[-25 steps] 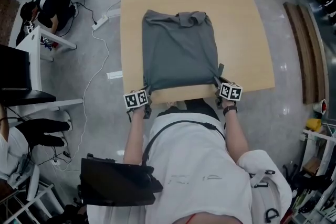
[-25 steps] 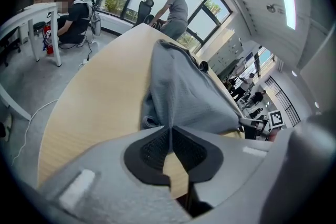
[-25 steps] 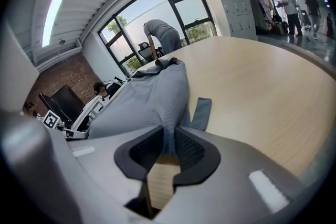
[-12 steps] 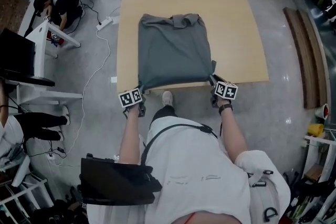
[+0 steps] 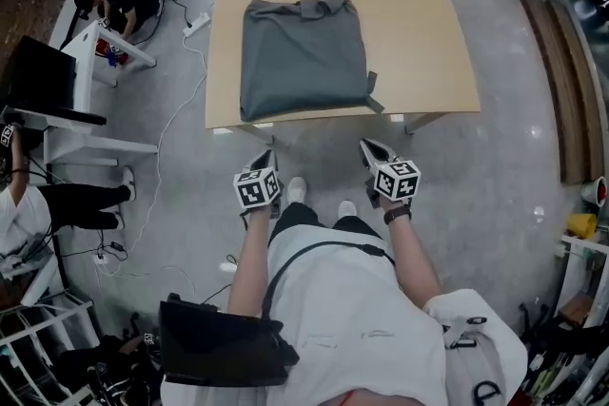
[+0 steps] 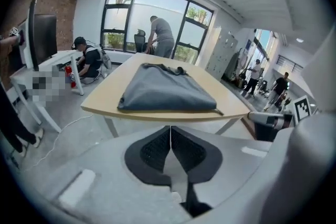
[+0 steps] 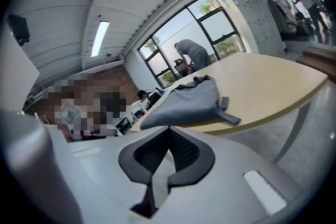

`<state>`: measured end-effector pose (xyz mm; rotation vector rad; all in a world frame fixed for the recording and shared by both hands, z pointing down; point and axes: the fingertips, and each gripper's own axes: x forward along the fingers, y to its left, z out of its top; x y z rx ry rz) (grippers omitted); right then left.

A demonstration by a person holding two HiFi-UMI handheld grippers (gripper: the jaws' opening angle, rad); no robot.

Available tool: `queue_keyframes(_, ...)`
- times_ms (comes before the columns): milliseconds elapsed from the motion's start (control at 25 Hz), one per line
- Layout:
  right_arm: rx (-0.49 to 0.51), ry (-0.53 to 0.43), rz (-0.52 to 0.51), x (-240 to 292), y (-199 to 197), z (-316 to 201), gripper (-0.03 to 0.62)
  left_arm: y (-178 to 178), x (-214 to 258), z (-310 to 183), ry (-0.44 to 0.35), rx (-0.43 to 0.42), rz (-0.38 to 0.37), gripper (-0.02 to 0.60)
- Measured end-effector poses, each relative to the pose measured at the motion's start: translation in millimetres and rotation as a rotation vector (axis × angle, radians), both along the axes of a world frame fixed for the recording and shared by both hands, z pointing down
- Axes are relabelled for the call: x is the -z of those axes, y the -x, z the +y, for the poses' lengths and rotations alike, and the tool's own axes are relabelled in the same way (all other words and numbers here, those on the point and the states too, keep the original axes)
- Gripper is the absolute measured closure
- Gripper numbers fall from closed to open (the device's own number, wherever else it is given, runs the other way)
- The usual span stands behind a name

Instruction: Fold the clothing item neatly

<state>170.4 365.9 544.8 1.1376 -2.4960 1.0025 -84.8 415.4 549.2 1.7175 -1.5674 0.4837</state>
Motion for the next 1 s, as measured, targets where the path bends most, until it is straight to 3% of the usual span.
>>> queue_keyframes(80, 0.093, -0.098, 0.008, 27, 35, 5, 0.592, -17, 31, -18, -0.085, -0.033, 0.054, 0.574)
queue_keyframes(160, 0.142, -0.201, 0.007, 60, 58, -1, 0.592, -35, 71, -42, -0.198, -0.082, 0.056, 0.580)
queue_keyframes(280, 0.127, -0.264, -0.004, 106, 72, -22, 0.592, -50, 125, -70, -0.347, -0.142, -0.026, 0.580)
queue_keyframes(440, 0.080, -0.309, -0.036, 167, 87, -36, 0.592, -35, 174, -77, -0.470, -0.130, -0.101, 0.580)
queue_keyframes(640, 0.033, -0.349, -0.161, 218, 108, -32, 0.592, -24, 215, -61, -0.587, -0.151, -0.070, 0.580)
queue_keyframes(800, -0.011, -0.434, -0.090, 233, 113, -32, 0.592, -15, 235, -57, -0.649, -0.147, -0.056, 0.580)
queue_keyframes(1000, -0.037, -0.451, -0.053, 233, 123, -32, 0.591, -4, 244, -55, -0.681, -0.153, -0.065, 0.580)
